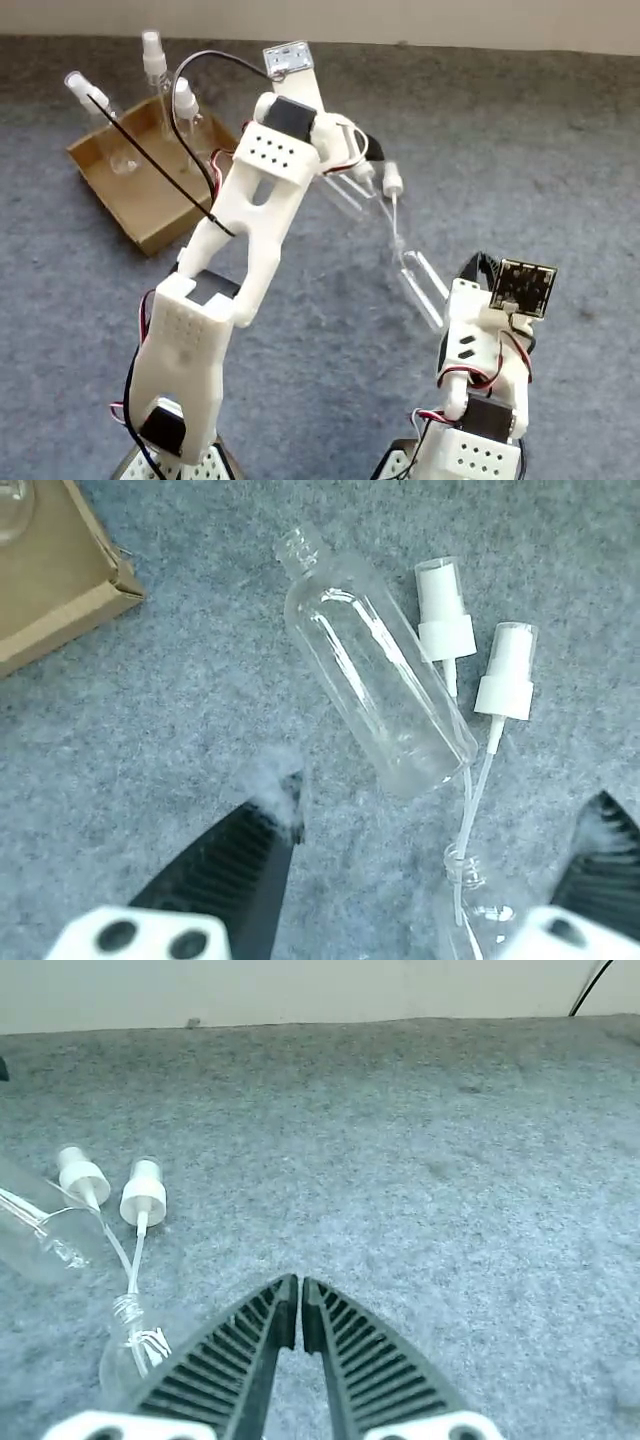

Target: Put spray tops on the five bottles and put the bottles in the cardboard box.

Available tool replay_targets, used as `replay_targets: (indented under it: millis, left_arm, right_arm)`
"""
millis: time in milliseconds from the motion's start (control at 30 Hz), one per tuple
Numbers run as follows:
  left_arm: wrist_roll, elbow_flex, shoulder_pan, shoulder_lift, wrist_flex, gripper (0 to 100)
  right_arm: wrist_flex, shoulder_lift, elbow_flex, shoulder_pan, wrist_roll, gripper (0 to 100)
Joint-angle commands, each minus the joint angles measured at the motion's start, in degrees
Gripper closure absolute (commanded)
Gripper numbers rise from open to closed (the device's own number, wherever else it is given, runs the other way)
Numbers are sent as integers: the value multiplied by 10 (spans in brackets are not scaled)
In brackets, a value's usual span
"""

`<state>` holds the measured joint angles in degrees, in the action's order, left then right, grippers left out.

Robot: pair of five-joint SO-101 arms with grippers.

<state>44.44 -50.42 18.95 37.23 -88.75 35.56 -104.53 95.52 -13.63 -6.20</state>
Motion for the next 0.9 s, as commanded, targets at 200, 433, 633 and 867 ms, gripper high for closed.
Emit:
replay_targets:
  millis: [200, 433, 633, 867]
  left_arm:
    - [25, -31, 0, -5, 5, 631]
    - [110, -36, -8, 31, 20, 631]
    - [160, -35, -22, 70, 88, 631]
    - [191, -34, -28, 113, 123, 632]
  right_arm:
    - [3, -5, 71, 21, 2, 994]
    - [7, -3, 71, 21, 2, 994]
    - [17, -7, 71, 22, 2, 994]
    - [18, -7, 71, 22, 2, 994]
